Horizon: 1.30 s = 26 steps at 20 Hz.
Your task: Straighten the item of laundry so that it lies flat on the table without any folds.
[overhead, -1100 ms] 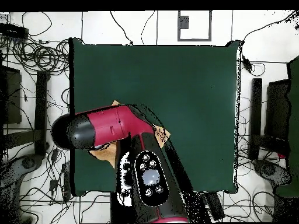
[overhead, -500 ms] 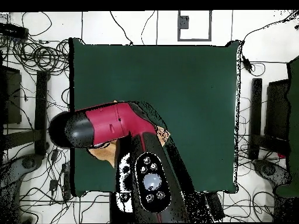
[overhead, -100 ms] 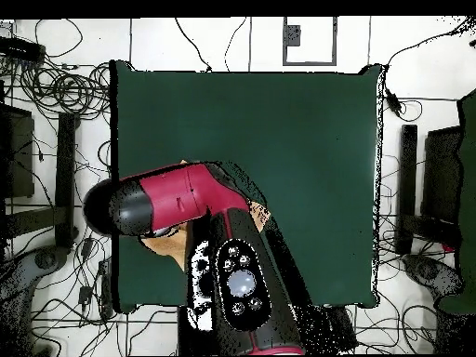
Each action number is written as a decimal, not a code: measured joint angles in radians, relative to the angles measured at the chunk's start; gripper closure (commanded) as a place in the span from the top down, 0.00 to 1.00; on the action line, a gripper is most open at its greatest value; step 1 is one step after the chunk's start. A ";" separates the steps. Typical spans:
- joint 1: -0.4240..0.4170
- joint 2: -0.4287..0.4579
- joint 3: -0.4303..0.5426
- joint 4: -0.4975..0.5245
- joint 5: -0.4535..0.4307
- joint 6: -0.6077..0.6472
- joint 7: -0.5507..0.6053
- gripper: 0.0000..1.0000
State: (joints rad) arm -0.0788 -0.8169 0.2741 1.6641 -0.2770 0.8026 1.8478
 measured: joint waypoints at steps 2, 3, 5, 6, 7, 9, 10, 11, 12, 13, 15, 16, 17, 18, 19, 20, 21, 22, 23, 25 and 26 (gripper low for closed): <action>-0.008 0.007 0.000 0.000 -0.008 0.000 0.000 1.00; -0.013 0.010 0.000 0.000 -0.011 0.000 0.000 1.00; -0.024 0.018 0.000 0.000 -0.018 0.000 0.000 1.00; -0.029 0.020 0.000 0.000 -0.020 0.000 0.000 1.00; -0.033 0.023 0.000 0.000 -0.022 0.000 0.000 1.00; -0.040 0.032 0.000 -0.002 -0.024 0.000 0.000 1.00; -0.042 0.038 0.000 -0.003 -0.025 0.000 0.000 1.00; -0.044 0.047 0.000 -0.004 -0.026 0.000 0.000 1.00; -0.045 0.055 0.000 -0.004 -0.027 0.000 0.000 1.00; -0.045 0.064 0.000 -0.005 -0.027 0.000 0.000 1.00; -0.045 0.078 0.000 -0.005 -0.026 0.000 0.000 1.00; -0.045 0.097 0.000 -0.006 -0.027 0.000 0.000 0.00; -0.045 0.100 0.000 -0.006 -0.027 0.000 0.000 0.00; -0.045 0.104 0.000 -0.006 -0.027 0.000 0.000 0.00; -0.045 0.107 0.000 -0.006 -0.027 0.000 0.000 0.00; -0.045 0.113 0.000 -0.006 -0.027 0.000 0.000 0.00; -0.045 0.121 0.000 -0.006 -0.030 0.000 0.000 0.00; -0.045 0.130 0.000 -0.009 -0.039 0.000 0.000 0.00; -0.045 0.140 0.000 -0.011 -0.047 0.000 0.000 0.00; -0.045 0.153 0.000 -0.016 -0.069 -0.001 0.000 0.00; -0.045 0.159 0.000 -0.018 -0.080 -0.001 0.000 0.00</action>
State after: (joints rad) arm -0.1242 -0.6576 0.2742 1.6463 -0.3568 0.8011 1.8478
